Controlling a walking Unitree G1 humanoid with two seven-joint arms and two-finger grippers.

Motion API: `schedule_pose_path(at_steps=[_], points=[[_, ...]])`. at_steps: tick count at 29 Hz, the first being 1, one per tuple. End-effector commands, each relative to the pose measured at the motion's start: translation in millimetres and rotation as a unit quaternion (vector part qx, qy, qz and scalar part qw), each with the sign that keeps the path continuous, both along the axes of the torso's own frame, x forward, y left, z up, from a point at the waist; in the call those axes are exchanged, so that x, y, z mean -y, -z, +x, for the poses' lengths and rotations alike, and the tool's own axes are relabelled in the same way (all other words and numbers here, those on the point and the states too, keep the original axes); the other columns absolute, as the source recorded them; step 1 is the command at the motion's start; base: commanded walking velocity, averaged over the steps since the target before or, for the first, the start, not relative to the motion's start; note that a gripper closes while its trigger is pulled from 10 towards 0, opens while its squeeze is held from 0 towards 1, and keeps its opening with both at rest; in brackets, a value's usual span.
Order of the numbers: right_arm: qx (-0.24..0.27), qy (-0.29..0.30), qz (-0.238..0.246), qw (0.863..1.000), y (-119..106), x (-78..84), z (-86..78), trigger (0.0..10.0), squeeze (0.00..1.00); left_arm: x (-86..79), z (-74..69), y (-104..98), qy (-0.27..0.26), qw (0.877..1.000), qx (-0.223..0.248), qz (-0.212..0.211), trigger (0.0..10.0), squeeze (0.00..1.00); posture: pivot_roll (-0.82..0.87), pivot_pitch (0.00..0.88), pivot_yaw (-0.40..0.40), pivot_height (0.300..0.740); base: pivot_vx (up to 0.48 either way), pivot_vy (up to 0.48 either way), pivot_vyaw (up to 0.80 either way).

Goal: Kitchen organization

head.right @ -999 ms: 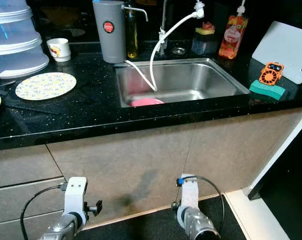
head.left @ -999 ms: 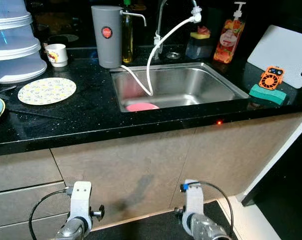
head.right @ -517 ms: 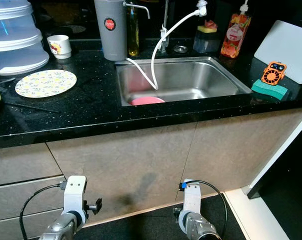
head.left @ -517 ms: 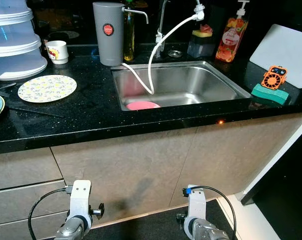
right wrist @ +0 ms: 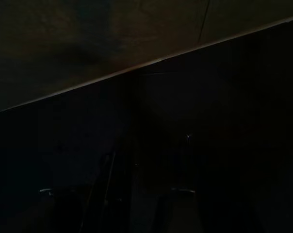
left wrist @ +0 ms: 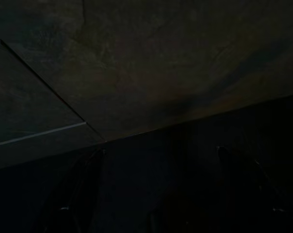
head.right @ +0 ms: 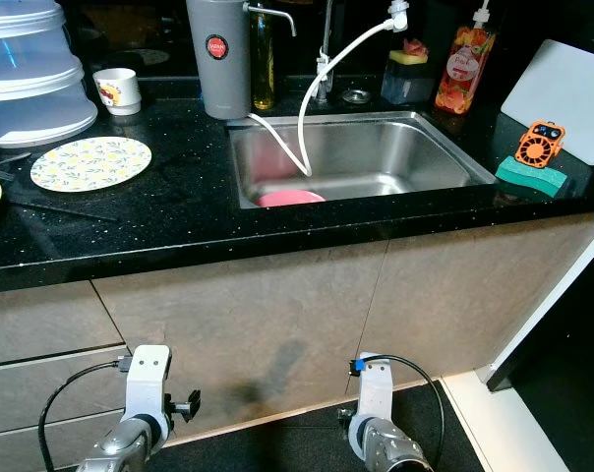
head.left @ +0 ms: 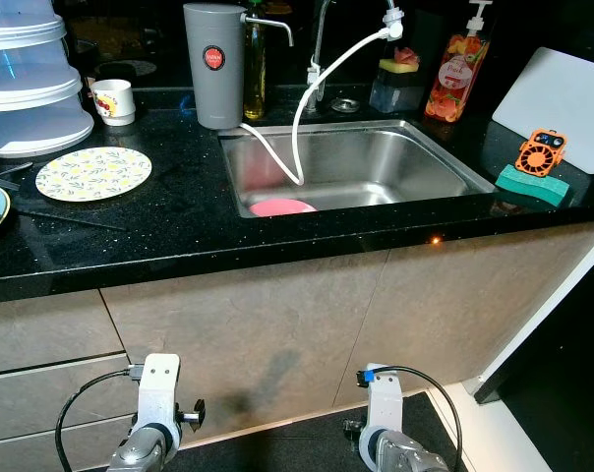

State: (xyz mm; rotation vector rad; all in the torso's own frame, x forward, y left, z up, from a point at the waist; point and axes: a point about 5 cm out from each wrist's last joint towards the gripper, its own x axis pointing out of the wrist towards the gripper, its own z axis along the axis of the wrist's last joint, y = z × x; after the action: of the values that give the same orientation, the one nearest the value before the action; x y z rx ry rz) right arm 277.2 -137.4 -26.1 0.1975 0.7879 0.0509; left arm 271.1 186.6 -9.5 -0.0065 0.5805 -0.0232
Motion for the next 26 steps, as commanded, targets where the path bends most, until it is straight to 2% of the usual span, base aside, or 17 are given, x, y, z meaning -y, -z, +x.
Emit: schedule_pose_path(at_steps=[1,26], points=[[-0.005,0.006,0.001,1.000,3.0,0.8,-3.4,10.0,0.00,-0.6,-8.7,9.0,0.003,1.000,-0.024,0.006,10.0,0.00,0.02,0.072,-0.009,0.740,0.000,0.000,0.00],[-0.005,-0.015,0.001,1.000,3.2,-7.6,-3.3,10.0,0.00,-7.3,-5.8,7.2,0.004,1.000,-0.028,0.006,10.0,0.00,0.04,0.065,0.000,0.740,0.000,0.000,0.00]])
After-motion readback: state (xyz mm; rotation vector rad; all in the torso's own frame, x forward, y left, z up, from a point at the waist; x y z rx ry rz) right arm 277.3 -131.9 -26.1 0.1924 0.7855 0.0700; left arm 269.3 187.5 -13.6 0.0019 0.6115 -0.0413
